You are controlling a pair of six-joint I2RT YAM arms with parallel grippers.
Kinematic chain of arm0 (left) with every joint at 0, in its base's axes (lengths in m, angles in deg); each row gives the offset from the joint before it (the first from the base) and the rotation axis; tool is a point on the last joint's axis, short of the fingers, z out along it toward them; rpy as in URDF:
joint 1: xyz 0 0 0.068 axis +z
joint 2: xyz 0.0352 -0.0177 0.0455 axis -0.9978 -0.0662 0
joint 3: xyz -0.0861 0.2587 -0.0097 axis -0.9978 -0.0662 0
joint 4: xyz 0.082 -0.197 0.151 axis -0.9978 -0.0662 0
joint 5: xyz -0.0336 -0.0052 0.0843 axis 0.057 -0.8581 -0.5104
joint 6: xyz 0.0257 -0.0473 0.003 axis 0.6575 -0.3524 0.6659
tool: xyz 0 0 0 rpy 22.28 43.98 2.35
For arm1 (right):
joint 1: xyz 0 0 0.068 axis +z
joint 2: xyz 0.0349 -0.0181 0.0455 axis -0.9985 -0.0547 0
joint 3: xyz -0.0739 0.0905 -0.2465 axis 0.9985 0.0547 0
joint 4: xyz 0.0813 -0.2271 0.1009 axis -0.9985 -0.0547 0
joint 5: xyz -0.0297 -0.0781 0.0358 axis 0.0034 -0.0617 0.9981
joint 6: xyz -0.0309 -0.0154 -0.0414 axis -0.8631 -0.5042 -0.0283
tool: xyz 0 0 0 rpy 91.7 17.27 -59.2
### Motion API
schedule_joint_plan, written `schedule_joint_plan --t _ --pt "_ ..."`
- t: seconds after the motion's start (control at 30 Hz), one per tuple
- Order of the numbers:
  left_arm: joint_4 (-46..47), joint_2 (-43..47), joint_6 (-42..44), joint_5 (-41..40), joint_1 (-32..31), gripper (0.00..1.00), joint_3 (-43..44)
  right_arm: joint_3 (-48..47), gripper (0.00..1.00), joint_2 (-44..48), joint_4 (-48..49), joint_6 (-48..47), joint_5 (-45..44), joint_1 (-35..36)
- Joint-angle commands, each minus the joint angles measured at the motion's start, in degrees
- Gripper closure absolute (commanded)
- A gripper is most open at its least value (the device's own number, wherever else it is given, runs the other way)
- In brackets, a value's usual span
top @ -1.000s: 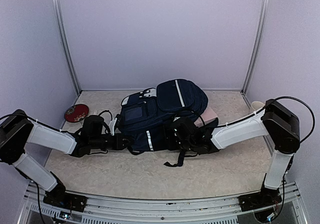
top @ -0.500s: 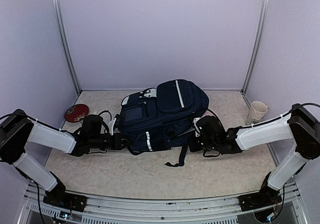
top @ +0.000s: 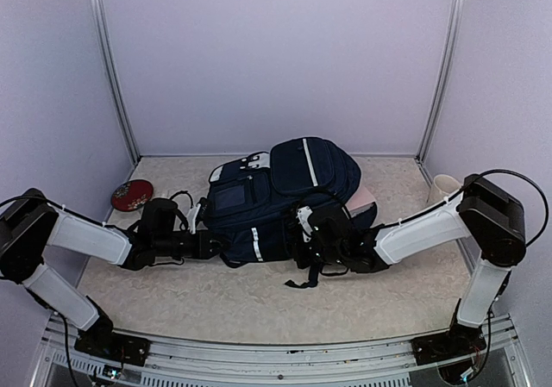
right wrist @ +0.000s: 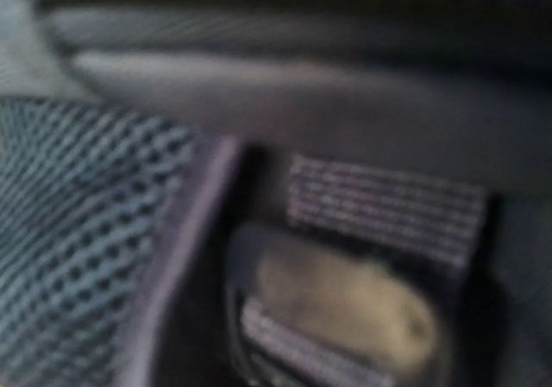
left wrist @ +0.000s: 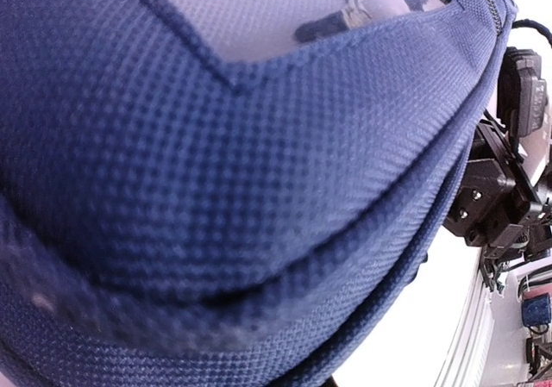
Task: Pack the student bag
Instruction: Grab the largest pocket of the student bag.
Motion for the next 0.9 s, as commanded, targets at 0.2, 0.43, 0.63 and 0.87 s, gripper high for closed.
schedule_joint_plan --t 0.2,0.43,0.63,0.87 --pt "-0.52 -0.37 2.1 2.91 -0.3 1.0 1.39 -3.81 0.78 -4.01 -8.47 1.68 -10.78 1.82" --pt "-0.45 -0.46 1.96 2.96 -0.23 1.0 1.45 -7.27 0.8 -6.51 -16.2 1.67 -16.66 4.16" --pt "-0.62 -0.28 1.96 2.94 -0.25 1.0 1.45 -9.7 0.93 -8.36 -19.79 4.06 -18.55 4.29" --pt "-3.08 1.11 2.04 -1.22 0.92 1.0 1.09 -6.47 1.0 -4.17 -22.53 5.6 -20.61 3.54"
